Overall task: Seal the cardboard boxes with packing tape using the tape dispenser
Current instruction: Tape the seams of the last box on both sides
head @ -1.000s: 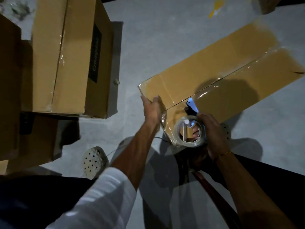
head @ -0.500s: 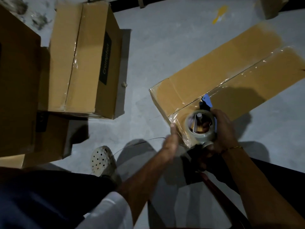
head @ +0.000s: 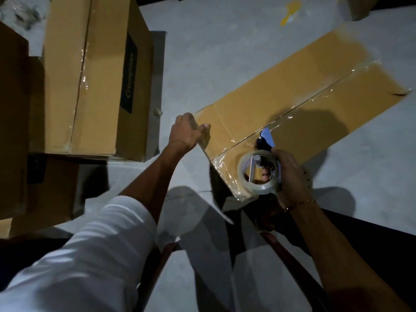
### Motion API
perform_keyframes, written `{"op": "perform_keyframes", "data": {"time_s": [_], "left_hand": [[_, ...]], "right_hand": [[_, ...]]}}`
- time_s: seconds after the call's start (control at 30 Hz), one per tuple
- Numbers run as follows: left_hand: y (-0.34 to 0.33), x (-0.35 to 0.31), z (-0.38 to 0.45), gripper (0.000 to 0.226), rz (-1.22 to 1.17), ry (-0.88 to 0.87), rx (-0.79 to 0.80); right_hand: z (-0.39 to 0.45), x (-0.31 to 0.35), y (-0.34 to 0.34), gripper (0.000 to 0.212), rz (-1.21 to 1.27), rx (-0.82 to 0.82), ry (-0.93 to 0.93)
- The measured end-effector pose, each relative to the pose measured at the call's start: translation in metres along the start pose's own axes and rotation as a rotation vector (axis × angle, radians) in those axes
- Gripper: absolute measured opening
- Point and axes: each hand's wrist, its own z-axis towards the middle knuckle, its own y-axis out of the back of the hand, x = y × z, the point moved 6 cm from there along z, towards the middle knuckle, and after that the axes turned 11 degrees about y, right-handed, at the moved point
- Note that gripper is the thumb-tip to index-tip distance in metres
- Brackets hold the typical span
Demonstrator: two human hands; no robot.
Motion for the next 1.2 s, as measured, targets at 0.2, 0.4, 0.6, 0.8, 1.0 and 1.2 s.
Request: {"op": "perform_keyframes", "data": {"time_s": [0.2,0.4,0.6,0.8,1.0,1.2], "left_hand": [[0.067,0.077,-0.008,0.079,0.312,0.193,0.193],[0.096,0.157,-0.034,0.072,0.726,0.525,0.619],[0.047,0.072,-0.029,0.068,0.242,-0.005,0.35],[0.002,0.01,-0.023,0.089,0.23,-0.046,0.197],[-0.014,0.006,-0.035,0.087,0.386,-0.089,0.08],[-0.019,-0.018,-0.049,0.069,0.583,-0.071,0.086]], "right_hand": [[-0.071,-0.052,-0.06,0.012,-0.062,0.195,-0.065],[-0.152,-0.113,-0.102,0.018,-0.267,0.828,-0.273],[-0.131,-0.097,-0.081,0.024,-0.351,0.866,-0.246],[-0.06,-0.051,-0.028,0.053,-0.197,0.497,-0.209],[-0.033,-0.018,-0.023,0.049,0.051,0.424,-0.203],[-0.013,0.076,-0.038,0.026,-0.216,0.507,0.018]]}}
